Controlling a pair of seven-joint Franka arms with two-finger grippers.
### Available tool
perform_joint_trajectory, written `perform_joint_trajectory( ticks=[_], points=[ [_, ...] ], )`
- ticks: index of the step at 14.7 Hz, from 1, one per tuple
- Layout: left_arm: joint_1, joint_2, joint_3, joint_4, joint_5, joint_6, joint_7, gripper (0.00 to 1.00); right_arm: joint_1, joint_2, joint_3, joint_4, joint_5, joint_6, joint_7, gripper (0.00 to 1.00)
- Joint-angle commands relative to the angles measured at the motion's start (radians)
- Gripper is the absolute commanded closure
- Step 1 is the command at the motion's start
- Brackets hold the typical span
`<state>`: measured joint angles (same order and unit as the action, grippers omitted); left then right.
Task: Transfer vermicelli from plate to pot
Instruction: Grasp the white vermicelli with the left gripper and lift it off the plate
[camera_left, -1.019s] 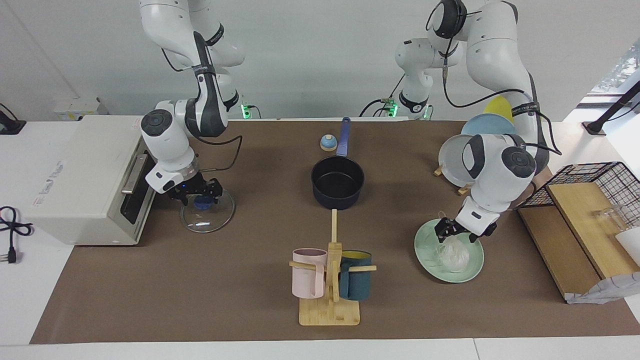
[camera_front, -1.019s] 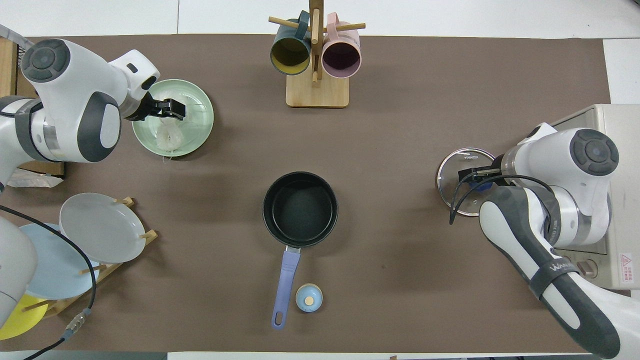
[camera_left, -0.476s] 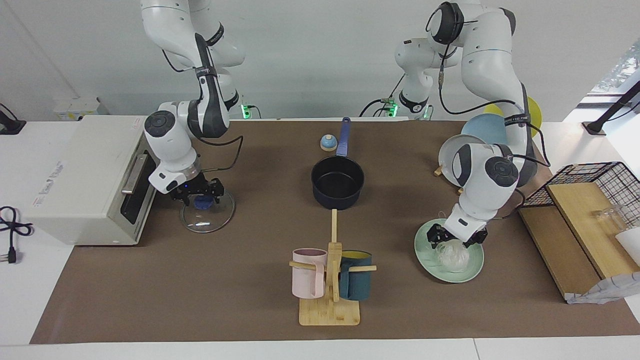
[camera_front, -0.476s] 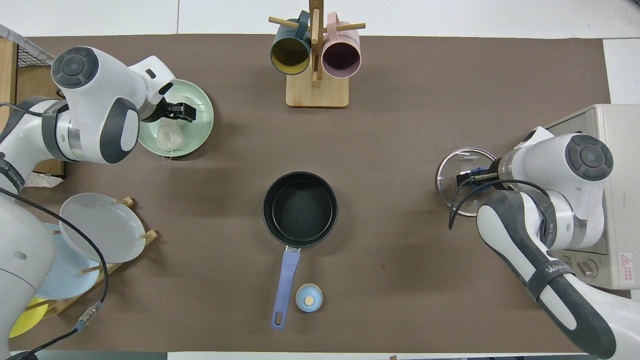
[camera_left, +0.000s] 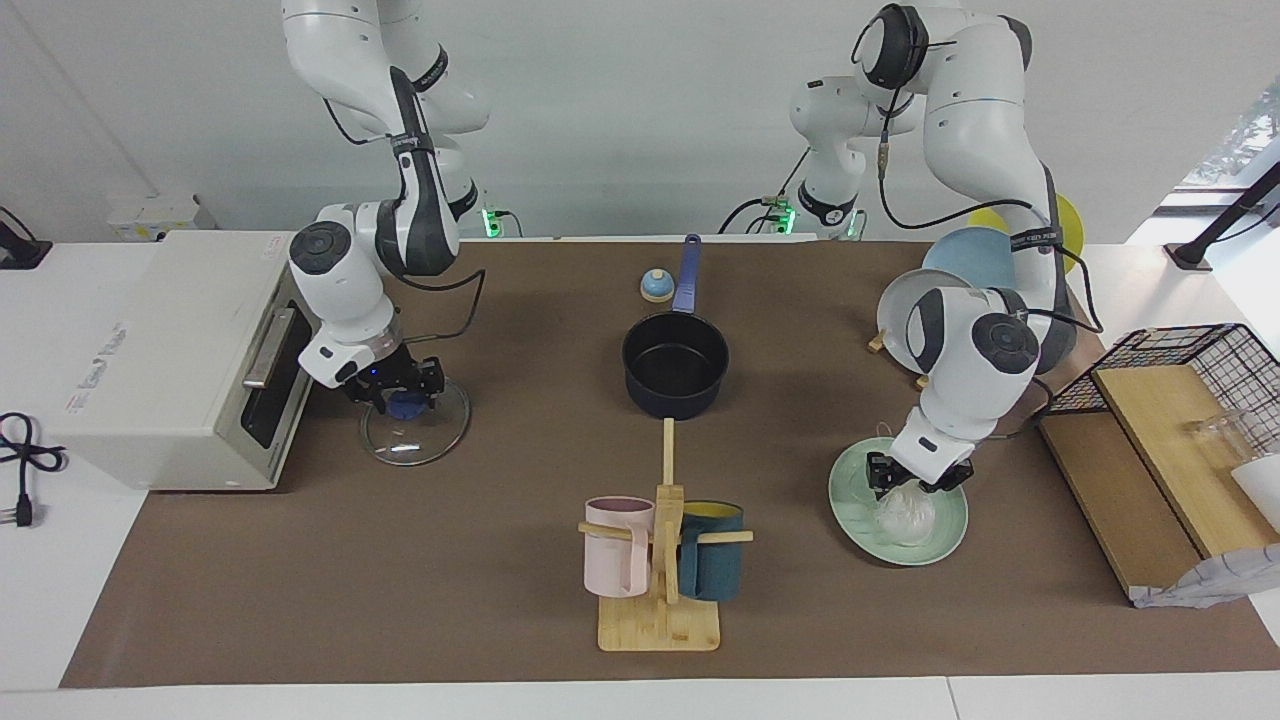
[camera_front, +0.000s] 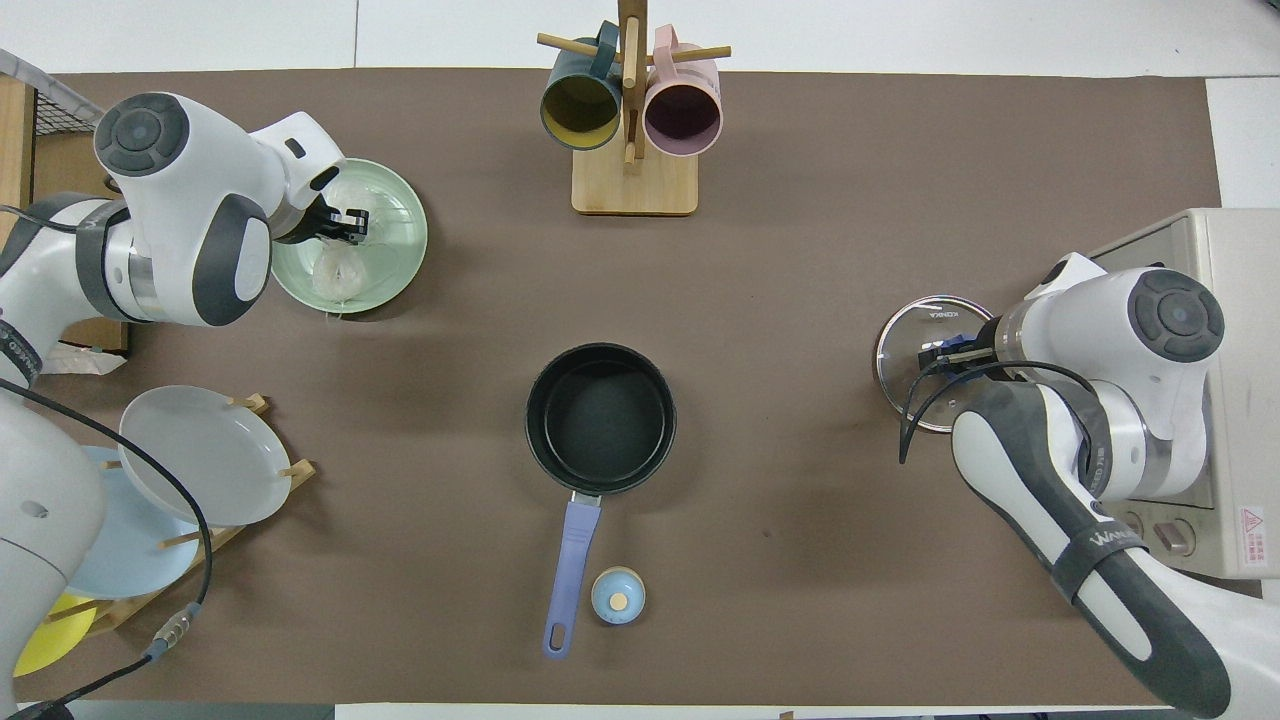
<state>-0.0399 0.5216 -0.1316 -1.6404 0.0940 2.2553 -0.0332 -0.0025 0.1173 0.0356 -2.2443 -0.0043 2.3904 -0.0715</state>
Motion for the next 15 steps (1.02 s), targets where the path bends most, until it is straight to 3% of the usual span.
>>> perform_joint_trajectory(
  ticks=[1,4,7,12,15],
  points=[
    [0.005,0.006,-0.002,0.033,0.010,-0.037,0.013,1.00,-0.007,-0.016,0.006,-0.012,0.007,0.003,-0.037,0.42],
    [0.002,-0.021,-0.009,0.123,-0.016,-0.199,0.001,1.00,-0.007,-0.010,0.006,0.012,0.004,-0.017,-0.044,0.45],
    [-0.008,-0.152,-0.002,0.139,-0.137,-0.385,-0.051,1.00,-0.005,0.002,0.007,0.081,-0.002,-0.103,-0.044,0.49],
    [-0.047,-0.346,-0.048,0.136,-0.220,-0.604,-0.295,1.00,0.012,0.007,0.009,0.204,-0.002,-0.272,-0.044,0.50],
    [-0.141,-0.391,-0.059,0.129,-0.264,-0.669,-0.428,1.00,0.038,-0.007,0.018,0.284,0.000,-0.387,-0.037,0.53]
  ],
)
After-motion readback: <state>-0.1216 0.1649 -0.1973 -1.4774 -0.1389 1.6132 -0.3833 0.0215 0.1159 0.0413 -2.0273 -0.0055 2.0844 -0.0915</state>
